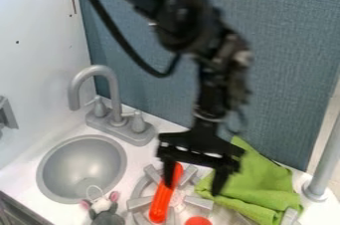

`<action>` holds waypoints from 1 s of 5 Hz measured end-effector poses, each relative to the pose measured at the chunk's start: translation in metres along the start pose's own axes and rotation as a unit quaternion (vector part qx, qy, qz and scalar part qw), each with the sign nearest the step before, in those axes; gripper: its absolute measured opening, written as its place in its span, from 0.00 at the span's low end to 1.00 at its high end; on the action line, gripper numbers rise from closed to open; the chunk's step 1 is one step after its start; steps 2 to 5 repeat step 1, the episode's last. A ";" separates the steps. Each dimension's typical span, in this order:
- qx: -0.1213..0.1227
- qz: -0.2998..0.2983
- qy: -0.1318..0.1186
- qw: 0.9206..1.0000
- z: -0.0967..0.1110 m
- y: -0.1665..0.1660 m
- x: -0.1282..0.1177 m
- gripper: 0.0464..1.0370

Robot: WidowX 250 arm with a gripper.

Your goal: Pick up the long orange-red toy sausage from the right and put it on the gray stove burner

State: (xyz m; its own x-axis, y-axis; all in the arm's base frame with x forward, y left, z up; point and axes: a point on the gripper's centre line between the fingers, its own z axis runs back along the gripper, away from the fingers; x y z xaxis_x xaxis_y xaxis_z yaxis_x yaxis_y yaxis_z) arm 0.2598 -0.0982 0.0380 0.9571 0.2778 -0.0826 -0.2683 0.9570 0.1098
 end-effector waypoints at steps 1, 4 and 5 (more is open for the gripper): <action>0.027 -0.113 -0.015 0.993 0.011 -0.020 -0.003 0.96; 0.027 -0.113 -0.015 0.993 0.011 -0.020 -0.003 0.96; 0.027 -0.113 -0.015 0.993 0.011 -0.020 -0.003 0.96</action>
